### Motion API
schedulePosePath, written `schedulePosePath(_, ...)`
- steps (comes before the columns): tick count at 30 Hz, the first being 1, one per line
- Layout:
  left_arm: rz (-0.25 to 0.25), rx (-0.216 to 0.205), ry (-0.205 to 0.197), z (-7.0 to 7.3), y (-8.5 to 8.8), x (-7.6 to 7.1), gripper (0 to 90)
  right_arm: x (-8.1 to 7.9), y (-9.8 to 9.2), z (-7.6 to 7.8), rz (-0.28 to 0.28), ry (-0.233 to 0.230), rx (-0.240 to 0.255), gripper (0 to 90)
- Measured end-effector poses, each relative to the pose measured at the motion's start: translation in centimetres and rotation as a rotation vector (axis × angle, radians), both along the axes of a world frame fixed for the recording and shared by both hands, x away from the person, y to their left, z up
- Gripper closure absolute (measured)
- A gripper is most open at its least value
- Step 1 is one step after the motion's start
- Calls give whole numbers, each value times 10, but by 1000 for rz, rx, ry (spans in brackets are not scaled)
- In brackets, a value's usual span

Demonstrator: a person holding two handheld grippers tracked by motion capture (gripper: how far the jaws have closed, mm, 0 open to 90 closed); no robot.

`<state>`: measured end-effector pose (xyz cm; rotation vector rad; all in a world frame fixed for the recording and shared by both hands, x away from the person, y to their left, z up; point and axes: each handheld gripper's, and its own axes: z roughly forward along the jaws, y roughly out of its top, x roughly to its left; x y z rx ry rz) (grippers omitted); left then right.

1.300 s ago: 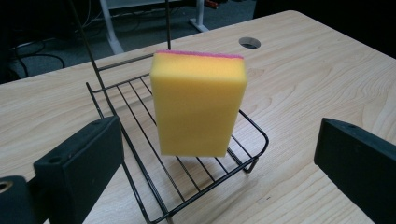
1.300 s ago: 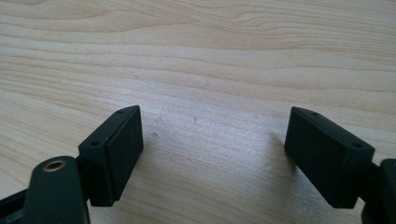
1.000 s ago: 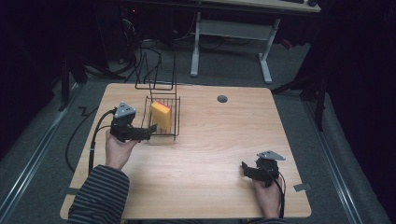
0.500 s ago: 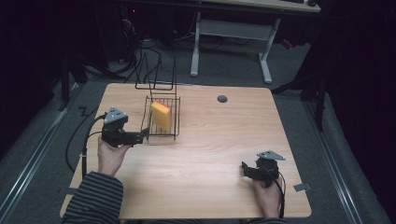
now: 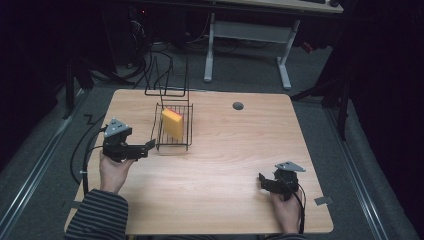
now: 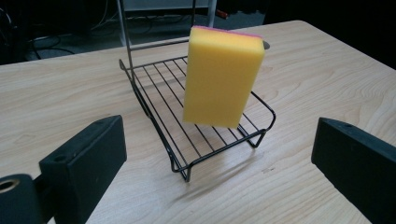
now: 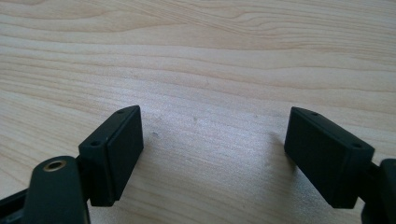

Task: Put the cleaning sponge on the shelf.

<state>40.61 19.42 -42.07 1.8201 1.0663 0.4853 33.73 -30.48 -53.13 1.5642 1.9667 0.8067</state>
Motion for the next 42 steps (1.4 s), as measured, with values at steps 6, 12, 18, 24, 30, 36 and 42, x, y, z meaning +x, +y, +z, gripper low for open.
schedulePosePath(6, 1, -7, -3, -2, 2, -5, 45, 0, 0, 0, 0, 0, -1, 197)
schedulePosePath(12, 12, -10, 8, -8, 7, -10, 47, 0, 0, 0, 1, -1, -1, 196)
schedulePosePath(18, 20, -15, 15, -14, 11, -15, 51, 0, 0, 0, 0, -1, -1, 197)
schedulePosePath(24, 21, -20, 37, -22, 14, -18, 56, 0, 0, 0, 1, -1, -1, 197)
schedulePosePath(30, 23, -22, 53, -29, 18, -21, 62, 0, 0, 0, -1, 0, 0, 197)
schedulePosePath(36, 30, -26, 69, -37, 20, -23, 65, 0, 0, 0, -2, 1, -1, 197)
schedulePosePath(42, 35, -29, 88, -45, 22, -24, 69, 0, 0, 0, -4, 3, 1, 197)
